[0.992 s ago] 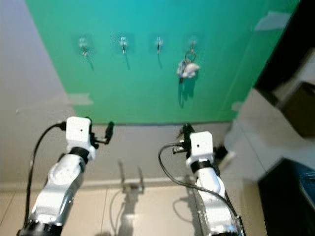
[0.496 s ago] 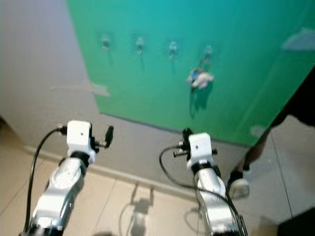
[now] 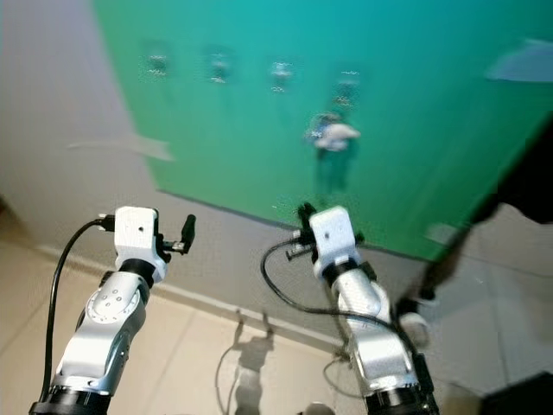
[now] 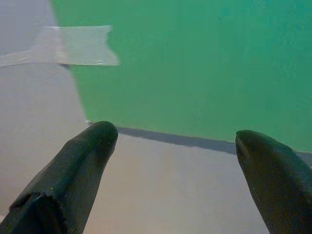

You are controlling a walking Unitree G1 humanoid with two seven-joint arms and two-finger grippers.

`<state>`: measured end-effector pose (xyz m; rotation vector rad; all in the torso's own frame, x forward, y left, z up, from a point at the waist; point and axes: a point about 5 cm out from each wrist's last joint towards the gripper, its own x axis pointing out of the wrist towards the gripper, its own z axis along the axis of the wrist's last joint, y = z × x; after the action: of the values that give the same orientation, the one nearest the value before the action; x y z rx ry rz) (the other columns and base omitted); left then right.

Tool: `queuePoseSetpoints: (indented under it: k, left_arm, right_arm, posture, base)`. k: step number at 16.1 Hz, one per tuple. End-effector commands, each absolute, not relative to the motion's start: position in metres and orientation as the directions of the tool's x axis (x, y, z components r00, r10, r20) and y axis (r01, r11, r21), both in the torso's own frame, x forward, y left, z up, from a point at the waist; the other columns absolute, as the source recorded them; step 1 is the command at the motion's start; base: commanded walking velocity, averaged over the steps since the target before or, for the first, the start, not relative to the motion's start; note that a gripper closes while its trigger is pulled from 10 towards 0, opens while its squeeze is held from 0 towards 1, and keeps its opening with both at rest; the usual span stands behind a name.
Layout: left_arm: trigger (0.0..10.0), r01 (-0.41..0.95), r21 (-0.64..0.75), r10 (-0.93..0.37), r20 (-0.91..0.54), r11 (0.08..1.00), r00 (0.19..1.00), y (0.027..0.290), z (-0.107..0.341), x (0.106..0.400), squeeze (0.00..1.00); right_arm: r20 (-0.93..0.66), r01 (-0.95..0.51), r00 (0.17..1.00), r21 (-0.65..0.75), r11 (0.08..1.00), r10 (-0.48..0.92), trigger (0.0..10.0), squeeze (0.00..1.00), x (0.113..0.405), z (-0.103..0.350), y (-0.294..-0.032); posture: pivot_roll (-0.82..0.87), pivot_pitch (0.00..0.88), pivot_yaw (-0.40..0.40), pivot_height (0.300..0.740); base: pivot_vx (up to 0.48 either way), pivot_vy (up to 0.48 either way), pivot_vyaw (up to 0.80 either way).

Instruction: Hang keys on a hook

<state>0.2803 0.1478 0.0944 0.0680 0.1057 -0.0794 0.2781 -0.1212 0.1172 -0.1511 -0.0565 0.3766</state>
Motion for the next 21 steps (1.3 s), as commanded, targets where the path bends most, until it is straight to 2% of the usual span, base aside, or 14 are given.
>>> queuePoseSetpoints:
  k: [1, 2, 6, 13, 17, 21]
  left_arm:
    - [10.0, 0.074, 0.068, -0.065, -0.116, 0.995, 0.991, 0.15, 0.093, 0.281, 0.0]
    - [10.0, 0.073, 0.063, -0.066, -0.115, 0.995, 0.991, 0.149, 0.093, 0.282, 0.0]
    - [10.0, 0.075, 0.065, -0.068, -0.113, 0.995, 0.991, 0.147, 0.094, 0.284, 0.0]
    - [10.0, 0.074, 0.064, -0.067, -0.111, 0.995, 0.992, 0.146, 0.094, 0.284, 0.0]
    - [10.0, 0.062, 0.063, -0.055, -0.112, 0.996, 0.992, 0.148, 0.094, 0.283, 0.0]
    - [10.0, 0.054, 0.058, -0.047, -0.113, 0.997, 0.992, 0.148, 0.093, 0.282, 0.0]
  right_arm:
    - [0.069, -0.411, 0.903, -0.148, 0.899, 0.424, 10.0, 0.0, 0.282, 0.134, -0.112]
    - [0.083, -0.461, 0.875, -0.156, 0.873, 0.477, 10.0, 0.0, 0.285, 0.147, -0.104]
    - [0.087, -0.5, 0.852, -0.158, 0.852, 0.516, 10.0, 0.0, 0.296, 0.172, -0.101]
    - [0.134, -0.44, 0.875, -0.181, 0.879, 0.466, 10.0, 0.0, 0.335, 0.233, -0.123]
    - [0.137, -0.431, 0.871, -0.247, 0.868, 0.472, 10.0, 0.0, 0.348, 0.248, -0.124]
    - [0.111, -0.421, 0.88, -0.27, 0.866, 0.462, 10.0, 0.0, 0.357, 0.245, -0.124]
  posture:
    - [0.01, 0.0, 0.008, 0.74]
    - [0.01, 0.0, 0.006, 0.74]
    - [0.01, 0.0, 0.001, 0.74]
    - [0.03, 0.0, -0.014, 0.74]
    - [0.05, 0.0, -0.024, 0.74]
    - [0.06, 0.0, -0.038, 0.74]
  base:
    - [0.0, 0.0, 0.0]
    - [0.0, 0.0, 0.0]
    - [0.0, 0.0, 0.0]
    - [0.0, 0.0, 0.0]
    - [0.0, 0.0, 0.0]
    - [0.0, 0.0, 0.0]
